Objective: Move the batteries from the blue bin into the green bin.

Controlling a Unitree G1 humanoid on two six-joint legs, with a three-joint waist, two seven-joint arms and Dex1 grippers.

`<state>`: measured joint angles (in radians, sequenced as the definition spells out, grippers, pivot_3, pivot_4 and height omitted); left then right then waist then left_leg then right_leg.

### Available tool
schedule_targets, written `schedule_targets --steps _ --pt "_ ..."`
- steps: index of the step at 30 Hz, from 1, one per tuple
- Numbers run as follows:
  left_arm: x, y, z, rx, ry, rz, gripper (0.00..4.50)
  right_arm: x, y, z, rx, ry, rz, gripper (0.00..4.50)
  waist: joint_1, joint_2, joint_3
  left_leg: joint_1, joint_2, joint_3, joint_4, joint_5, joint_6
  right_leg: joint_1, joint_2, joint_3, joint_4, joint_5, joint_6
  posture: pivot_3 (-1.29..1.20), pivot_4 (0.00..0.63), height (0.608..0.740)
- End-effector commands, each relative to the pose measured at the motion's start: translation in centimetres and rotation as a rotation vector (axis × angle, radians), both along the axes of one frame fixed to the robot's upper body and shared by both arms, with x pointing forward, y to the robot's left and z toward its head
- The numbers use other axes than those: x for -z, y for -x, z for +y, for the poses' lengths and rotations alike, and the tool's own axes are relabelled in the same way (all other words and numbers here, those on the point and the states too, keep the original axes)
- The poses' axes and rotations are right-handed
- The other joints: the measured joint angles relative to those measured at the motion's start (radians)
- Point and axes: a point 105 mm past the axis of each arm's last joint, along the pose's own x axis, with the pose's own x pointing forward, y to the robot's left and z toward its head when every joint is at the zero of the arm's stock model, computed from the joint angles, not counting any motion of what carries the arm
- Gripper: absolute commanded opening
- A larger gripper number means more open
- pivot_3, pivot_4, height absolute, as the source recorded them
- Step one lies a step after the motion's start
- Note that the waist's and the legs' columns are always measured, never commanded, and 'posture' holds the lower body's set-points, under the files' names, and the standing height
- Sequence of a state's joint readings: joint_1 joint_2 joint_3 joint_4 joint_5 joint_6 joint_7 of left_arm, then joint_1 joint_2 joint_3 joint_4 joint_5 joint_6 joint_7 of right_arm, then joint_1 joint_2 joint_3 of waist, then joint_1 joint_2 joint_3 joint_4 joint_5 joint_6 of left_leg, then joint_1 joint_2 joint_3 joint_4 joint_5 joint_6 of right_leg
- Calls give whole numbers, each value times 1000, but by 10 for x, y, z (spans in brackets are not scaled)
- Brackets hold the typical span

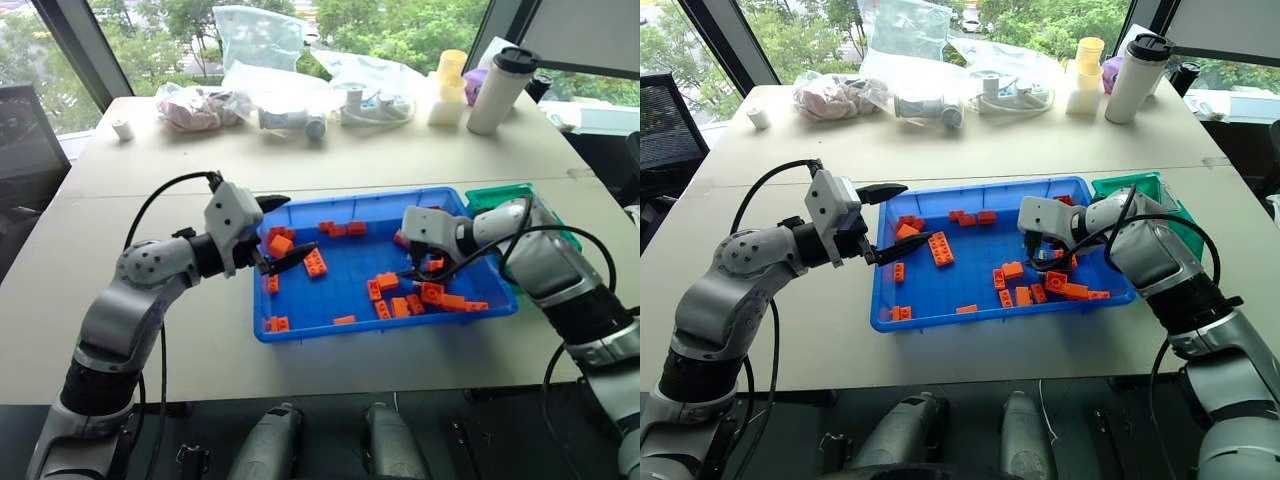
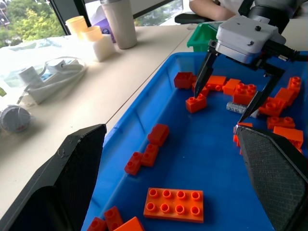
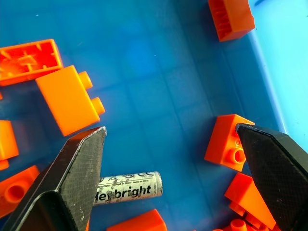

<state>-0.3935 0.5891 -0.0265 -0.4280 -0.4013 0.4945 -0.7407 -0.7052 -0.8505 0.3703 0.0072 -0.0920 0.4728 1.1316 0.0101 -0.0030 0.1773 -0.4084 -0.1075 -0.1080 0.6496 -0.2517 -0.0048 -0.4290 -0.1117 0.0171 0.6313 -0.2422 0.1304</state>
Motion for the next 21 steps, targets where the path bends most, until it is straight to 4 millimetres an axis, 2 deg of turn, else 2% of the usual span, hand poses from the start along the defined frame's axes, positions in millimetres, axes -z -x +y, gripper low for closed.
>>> schedule_targets --steps 1,6,12,16,21 --pt "-7 3 0 5 -5 -36 4500 -18 5 3 -35 -29 -68 4450 -1 0 0 0 0 0 0 0 0 0 0 0 0 0 0 0 150 740" --pt "-7 3 -3 13 -4 -36 4500 -18 6 -5 6 -34 -55 4450 0 0 0 0 0 0 0 0 0 0 0 0 0 0 0 0 150 740" --pt "-7 2 -3 17 -7 -39 4500 -3 18 -21 175 -47 108 4450 2 0 0 0 0 0 0 0 0 0 0 0 0 0 0 0 150 740" --pt "-7 3 -3 18 -5 -38 4500 -3 26 -14 277 -156 194 4450 -1 0 0 0 0 0 0 0 0 0 0 0 0 0 0 0 150 740" --pt "-6 2 -5 24 -2 -37 4500 -2 26 -1 416 -289 279 4450 1 0 0 0 0 0 0 0 0 0 0 0 0 0 0 0 150 740"
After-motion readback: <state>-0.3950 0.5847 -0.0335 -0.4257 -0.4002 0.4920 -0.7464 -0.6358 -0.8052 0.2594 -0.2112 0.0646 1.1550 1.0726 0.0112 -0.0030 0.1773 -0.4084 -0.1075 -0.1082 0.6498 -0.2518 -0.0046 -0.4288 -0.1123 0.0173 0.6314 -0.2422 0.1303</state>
